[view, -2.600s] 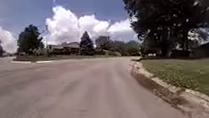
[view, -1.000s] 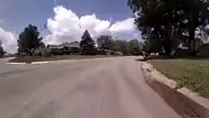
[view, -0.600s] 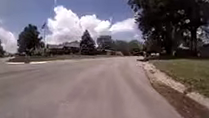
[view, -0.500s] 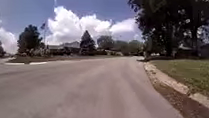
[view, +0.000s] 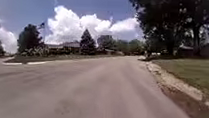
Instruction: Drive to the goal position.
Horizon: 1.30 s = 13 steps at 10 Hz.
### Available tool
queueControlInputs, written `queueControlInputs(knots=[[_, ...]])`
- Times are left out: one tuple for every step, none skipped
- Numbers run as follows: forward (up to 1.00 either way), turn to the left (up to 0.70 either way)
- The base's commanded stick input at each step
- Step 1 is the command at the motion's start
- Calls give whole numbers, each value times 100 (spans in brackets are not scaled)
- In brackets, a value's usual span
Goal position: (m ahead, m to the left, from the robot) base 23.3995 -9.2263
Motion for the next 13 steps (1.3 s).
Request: queueControlInputs(knots=[[70, -35], [70, -35], [70, -35], [70, -35], [70, -35], [70, -35], [70, -35], [70, -35], [70, -35], [70, 0], [70, 0], [70, 0], [70, 0]])
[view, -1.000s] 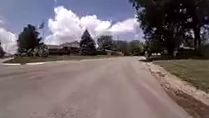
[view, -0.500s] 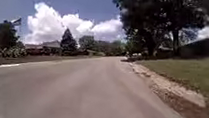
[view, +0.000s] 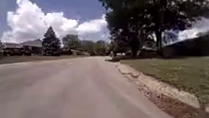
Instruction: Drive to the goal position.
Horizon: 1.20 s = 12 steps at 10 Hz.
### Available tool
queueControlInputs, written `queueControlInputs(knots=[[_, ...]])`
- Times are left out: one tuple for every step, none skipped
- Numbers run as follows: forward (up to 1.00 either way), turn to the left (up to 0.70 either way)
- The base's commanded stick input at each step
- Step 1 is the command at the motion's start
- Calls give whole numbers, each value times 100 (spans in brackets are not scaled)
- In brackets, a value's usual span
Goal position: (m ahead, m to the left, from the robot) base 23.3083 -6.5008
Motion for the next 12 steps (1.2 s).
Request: queueControlInputs(knots=[[70, 32], [70, 35], [70, 35], [70, 35], [70, 28], [70, 0], [70, 0], [70, 0], [70, 0], [70, 0], [70, 0], [70, 0]])
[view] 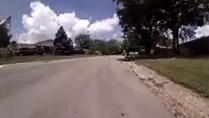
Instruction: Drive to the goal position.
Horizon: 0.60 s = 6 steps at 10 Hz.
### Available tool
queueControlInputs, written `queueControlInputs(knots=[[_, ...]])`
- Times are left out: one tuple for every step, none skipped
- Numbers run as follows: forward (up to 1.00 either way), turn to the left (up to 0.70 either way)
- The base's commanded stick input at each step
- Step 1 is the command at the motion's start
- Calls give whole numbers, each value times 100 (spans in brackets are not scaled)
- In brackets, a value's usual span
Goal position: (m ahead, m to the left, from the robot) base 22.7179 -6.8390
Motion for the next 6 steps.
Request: queueControlInputs(knots=[[70, 0], [70, 0], [70, 0], [70, 0], [70, 0], [70, 0]])
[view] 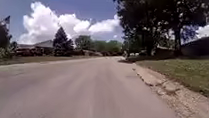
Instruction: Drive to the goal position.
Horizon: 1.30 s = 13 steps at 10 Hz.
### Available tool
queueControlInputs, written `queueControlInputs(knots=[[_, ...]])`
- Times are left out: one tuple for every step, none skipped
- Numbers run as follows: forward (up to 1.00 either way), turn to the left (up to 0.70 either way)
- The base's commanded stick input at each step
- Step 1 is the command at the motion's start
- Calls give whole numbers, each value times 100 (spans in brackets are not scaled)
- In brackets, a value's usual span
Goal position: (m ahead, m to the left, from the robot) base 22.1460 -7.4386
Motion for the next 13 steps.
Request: queueControlInputs(knots=[[70, 0], [70, 0], [70, 0], [70, 0], [70, 0], [70, 0], [70, 0], [70, 0], [70, 0], [70, 0], [70, 0], [70, 0], [70, 0]])
